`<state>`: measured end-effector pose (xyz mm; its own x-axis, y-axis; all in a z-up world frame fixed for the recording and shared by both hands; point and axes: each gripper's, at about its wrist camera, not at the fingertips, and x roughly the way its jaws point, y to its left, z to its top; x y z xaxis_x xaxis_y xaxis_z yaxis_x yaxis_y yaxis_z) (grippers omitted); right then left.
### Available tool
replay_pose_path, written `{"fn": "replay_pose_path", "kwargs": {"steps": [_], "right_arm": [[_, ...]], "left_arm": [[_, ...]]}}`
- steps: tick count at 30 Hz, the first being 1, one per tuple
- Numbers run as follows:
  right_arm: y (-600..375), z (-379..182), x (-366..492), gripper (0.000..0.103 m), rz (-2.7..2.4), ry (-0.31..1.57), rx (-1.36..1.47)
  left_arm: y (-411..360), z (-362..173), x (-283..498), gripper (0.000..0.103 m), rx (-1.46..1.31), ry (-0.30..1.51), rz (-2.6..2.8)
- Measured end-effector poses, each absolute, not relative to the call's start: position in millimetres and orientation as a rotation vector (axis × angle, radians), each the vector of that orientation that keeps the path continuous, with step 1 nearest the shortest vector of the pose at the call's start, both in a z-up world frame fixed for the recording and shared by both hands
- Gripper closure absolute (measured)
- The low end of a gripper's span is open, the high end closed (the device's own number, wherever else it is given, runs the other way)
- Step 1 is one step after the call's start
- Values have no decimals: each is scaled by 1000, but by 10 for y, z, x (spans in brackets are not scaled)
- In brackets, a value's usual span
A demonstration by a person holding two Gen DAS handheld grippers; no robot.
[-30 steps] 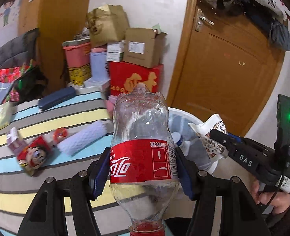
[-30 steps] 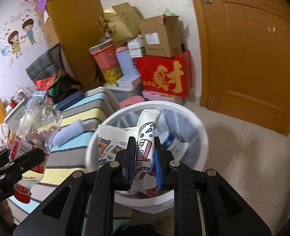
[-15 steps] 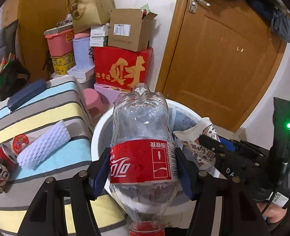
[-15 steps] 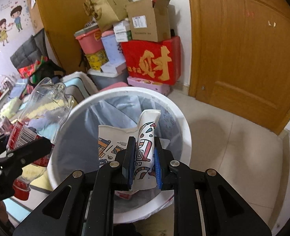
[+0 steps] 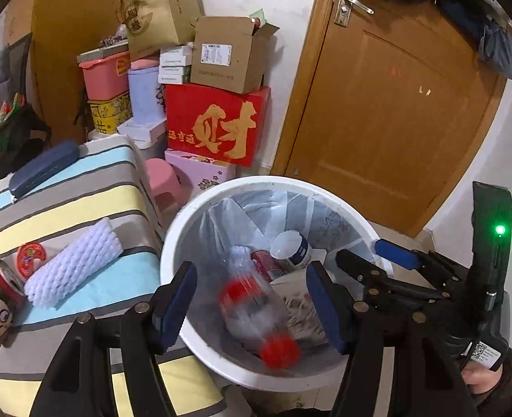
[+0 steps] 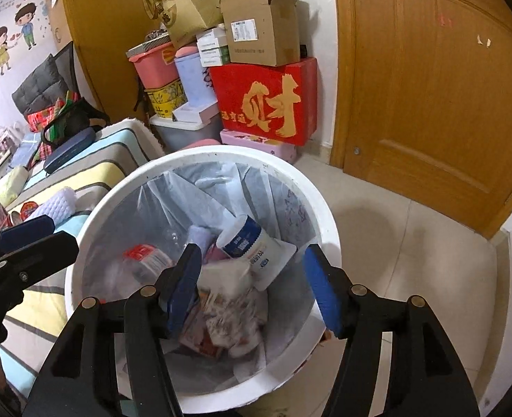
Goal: Collect trash
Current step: 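Carry the bottle and wrapper over the white bin and open both tools to drop them, then move both tools back toward the juice box and foam sleeve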
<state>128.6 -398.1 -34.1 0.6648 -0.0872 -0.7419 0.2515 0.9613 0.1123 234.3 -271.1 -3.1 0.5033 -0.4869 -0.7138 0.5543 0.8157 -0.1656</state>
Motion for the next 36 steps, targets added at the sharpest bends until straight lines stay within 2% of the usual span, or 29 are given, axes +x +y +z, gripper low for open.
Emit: {"fn": "replay_pose_path", "kwargs": {"steps": [21,36], "right_arm": [[-3746,-123,1136,40,-169,757,221],[-3317,-23,1126,40,-90,715,201]], "left_arm": [[-2240,221,2044,38,32,782,-586],[-1435,334,1855,38,-22,728,-451]]}}
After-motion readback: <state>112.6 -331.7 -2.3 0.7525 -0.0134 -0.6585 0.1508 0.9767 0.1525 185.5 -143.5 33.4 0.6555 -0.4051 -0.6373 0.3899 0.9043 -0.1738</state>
